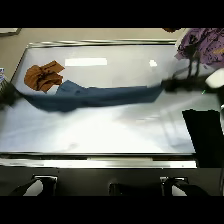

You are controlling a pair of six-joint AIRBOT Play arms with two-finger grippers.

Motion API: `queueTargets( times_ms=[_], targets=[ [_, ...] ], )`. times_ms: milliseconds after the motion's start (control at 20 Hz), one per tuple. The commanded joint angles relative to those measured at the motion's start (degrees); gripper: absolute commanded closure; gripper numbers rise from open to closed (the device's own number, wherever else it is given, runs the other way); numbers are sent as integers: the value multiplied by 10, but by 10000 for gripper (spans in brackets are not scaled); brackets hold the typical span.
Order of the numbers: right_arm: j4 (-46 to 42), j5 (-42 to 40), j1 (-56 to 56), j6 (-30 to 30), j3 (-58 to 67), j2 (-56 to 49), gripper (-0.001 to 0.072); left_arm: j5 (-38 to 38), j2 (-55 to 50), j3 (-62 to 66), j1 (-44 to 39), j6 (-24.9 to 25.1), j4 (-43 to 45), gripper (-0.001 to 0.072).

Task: Fold the clothes and pants, and hang the long-sleeved shirts on hangers.

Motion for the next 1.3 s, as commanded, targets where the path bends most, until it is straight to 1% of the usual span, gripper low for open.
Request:
queueTargets(
  times_ms=[0, 150, 250, 400, 450, 600, 700, 750, 800, 900, 1000, 1050, 1150, 1250],
  targets=[
    [-85, 16, 15, 24, 221, 7, 689, 3, -1, 247, 0, -14, 73, 692],
    [-111, 48, 15, 39, 353, 39, 689, -15, 19, 397, 0, -24, 120, 692],
    [-115, 34, 15, 49, 369, 89, 689, -30, 48, 449, 0, -46, 146, 692],
    [-149, 36, 15, 86, 369, 162, 689, -74, 112, 451, 0, -129, 213, 692],
    [-158, 37, 15, 91, 369, 176, 689, -90, 125, 451, 0, -143, 228, 692],
    [-165, 42, 15, 112, 367, 191, 689, -110, 150, 451, 0, -153, 234, 692],
    [-167, 54, 15, 123, 351, 181, 689, -141, 142, 445, 0, -152, 229, 692],
    [-166, 76, 15, 131, 346, 164, 689, -157, 133, 431, 0, -146, 218, 692],
    [-166, 105, 15, 140, 344, 141, 689, -170, 122, 412, 0, -130, 201, 692],
    [-166, 174, 15, 153, 344, 72, 689, -191, 81, 360, 0, -102, 163, 692],
    [-166, 231, 15, 153, 344, -17, 689, -192, 20, 300, -16, -68, 157, 692],
    [-166, 249, 15, 153, 344, -63, 689, -181, -22, 273, -30, -43, 159, 693],
    [-163, 256, 15, 154, 344, -163, 689, -132, -116, 245, -70, -18, 176, 692],
    [-160, 245, 15, 165, 344, -254, 689, -82, -218, 245, -115, -16, 212, 692]
  ],
)
